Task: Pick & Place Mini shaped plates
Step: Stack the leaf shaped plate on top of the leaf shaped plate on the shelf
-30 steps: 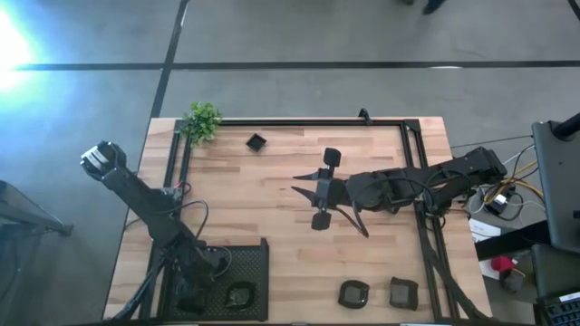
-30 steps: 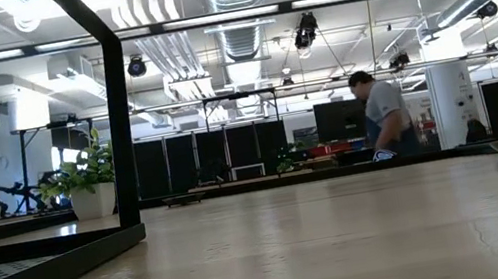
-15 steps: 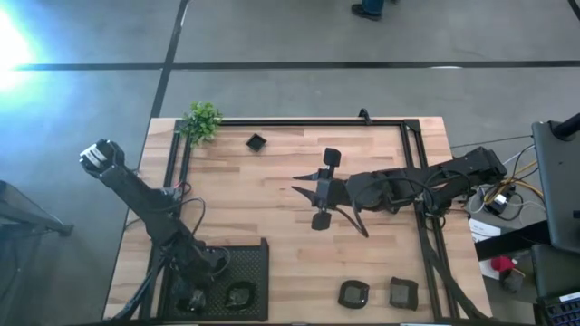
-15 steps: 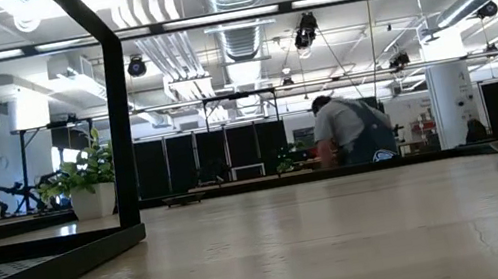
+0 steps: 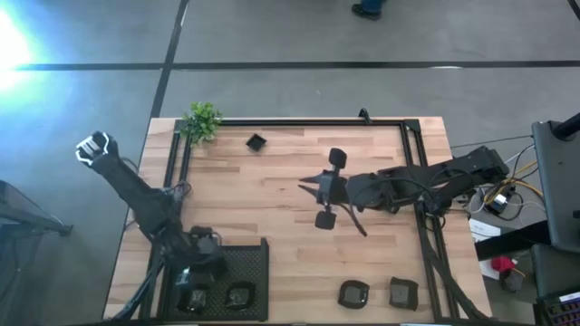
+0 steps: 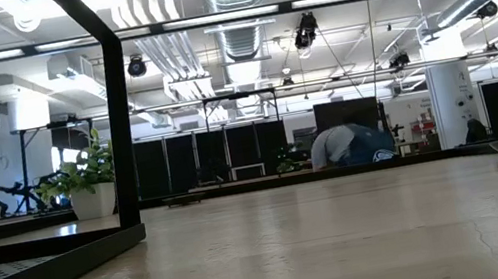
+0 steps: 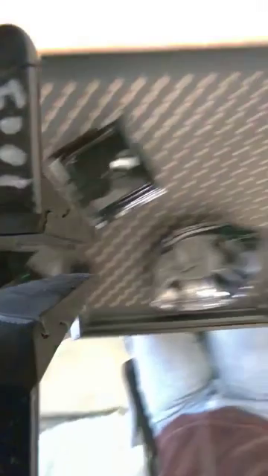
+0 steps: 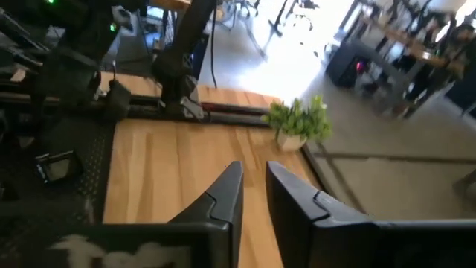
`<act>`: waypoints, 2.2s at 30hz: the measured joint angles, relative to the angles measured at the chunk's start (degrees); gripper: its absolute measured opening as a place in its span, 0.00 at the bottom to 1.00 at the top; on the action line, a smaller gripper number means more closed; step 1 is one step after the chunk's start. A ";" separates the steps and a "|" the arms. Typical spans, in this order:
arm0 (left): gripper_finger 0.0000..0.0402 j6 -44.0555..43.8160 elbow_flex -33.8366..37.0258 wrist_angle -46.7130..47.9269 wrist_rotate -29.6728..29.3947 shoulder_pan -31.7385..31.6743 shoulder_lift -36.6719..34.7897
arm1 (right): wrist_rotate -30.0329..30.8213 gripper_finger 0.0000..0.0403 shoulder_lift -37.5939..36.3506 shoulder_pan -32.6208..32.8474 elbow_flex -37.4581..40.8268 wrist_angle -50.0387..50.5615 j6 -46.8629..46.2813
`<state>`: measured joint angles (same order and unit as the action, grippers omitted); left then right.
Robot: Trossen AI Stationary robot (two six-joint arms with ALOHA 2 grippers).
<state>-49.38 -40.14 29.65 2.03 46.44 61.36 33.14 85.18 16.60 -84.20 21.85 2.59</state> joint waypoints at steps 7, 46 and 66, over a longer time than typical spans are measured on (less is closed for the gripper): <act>0.16 7.42 0.00 -0.02 -16.99 0.00 -4.84 | 0.09 0.03 -2.20 0.00 0.00 11.35 -12.06; 0.16 23.96 -1.20 -5.36 -72.68 -0.04 -3.40 | -15.29 0.05 -2.66 -4.87 10.51 49.98 -69.53; 0.16 30.51 -3.34 -6.23 -81.10 -0.07 -3.45 | -17.06 0.32 -2.63 -11.32 24.28 51.54 -78.55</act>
<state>-18.87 -43.48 23.42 -79.07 46.37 57.91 16.08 82.54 5.28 -59.93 73.40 -75.96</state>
